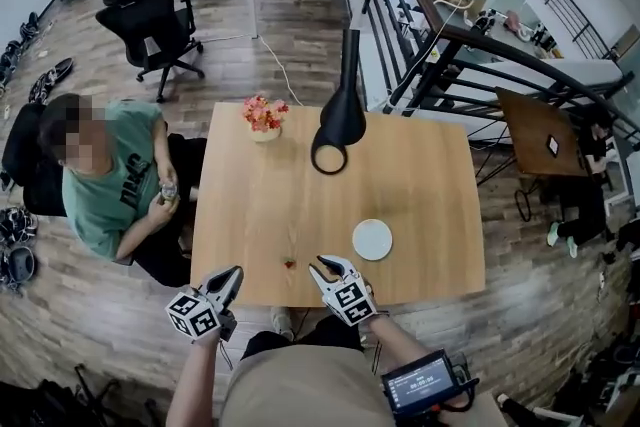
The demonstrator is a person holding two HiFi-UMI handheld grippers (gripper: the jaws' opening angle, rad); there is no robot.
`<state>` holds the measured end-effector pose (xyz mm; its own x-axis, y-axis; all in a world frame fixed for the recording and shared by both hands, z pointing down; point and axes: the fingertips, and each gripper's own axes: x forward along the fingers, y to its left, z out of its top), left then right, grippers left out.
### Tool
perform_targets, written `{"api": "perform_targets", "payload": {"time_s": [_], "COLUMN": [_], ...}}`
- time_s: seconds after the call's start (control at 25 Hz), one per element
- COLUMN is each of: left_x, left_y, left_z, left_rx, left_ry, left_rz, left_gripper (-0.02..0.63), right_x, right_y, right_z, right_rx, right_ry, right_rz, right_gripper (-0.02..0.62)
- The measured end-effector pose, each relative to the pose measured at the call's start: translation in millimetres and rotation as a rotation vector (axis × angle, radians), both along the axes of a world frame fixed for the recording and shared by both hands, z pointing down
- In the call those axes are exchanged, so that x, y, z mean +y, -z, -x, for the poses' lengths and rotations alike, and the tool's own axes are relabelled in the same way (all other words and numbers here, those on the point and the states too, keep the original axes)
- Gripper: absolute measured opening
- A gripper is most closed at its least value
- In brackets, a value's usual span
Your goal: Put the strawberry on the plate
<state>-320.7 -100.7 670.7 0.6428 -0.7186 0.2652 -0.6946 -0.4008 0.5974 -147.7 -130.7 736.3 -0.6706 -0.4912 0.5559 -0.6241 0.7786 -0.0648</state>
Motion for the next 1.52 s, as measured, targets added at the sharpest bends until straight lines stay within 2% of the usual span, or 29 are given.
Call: {"api": "perform_targets", "payload": {"time_s": [0.16, 0.36, 0.52, 0.76, 1.12, 1.44, 1.52], "left_x": [11.8, 18.9, 25.0, 34.5, 44.6, 53.4, 55.1], "left_y": [-1.0, 3.6, 12.3, 14.0, 18.9, 12.1, 10.4], "left_z": [3.9, 8.5, 15.7, 23.5, 36.2, 49.3, 49.7], "left_rx": [-0.022, -0.006, -0.030, -0.066, -0.075, -0.077, -0.074], "left_ry": [0.002, 0.011, 0.020, 0.046, 0.109, 0.147, 0.147], "left_rz": [0.019, 0.060, 0.048, 0.044, 0.034, 0.047, 0.050], "left_gripper": [0.003, 0.003, 0.003, 0.003, 0.003, 0.003, 0.003], "right_x": [1.3, 5.1, 11.6, 13.2, 17.4, 15.1, 14.2], "right_y": [-49.1, -113.6, -155.4, -207.7, -251.4, -249.6, -248.1], "right_z": [16.8, 29.3, 44.7, 62.0, 73.2, 79.3, 79.6], "right_rx": [0.055, 0.161, 0.234, 0.327, 0.441, 0.427, 0.416], "right_ry": [0.064, 0.137, 0.201, 0.268, 0.357, 0.343, 0.332], "right_rz": [0.076, 0.146, 0.191, 0.193, 0.173, 0.158, 0.159], "right_gripper": [0.100, 0.100, 0.100, 0.100, 0.100, 0.098, 0.077]}}
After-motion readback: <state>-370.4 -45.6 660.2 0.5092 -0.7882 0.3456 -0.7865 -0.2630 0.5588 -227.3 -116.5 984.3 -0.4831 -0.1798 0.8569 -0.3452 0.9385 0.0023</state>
